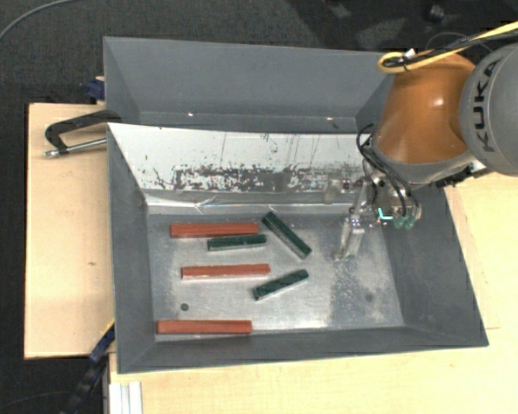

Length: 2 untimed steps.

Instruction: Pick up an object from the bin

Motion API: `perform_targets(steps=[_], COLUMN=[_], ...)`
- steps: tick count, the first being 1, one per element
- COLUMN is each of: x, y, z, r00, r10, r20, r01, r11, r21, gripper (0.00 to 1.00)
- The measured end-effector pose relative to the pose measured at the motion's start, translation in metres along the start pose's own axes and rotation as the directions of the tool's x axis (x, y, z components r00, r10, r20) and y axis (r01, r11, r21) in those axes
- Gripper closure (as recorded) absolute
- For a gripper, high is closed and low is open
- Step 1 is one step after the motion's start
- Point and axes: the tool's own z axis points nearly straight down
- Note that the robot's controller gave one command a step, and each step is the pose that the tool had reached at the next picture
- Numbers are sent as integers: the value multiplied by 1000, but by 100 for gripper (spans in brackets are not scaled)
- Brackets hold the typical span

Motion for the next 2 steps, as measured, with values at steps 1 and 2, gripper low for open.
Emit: perform_targets(steps=[1, 2], x=[4, 17], y=[52, 140], z=[90, 87], r00=[996, 1000], r10=[84, 3], r20=[-1, 5], r01=[-84, -3], r11=[996, 1000], r21=[-2, -4], gripper=[0, 0])
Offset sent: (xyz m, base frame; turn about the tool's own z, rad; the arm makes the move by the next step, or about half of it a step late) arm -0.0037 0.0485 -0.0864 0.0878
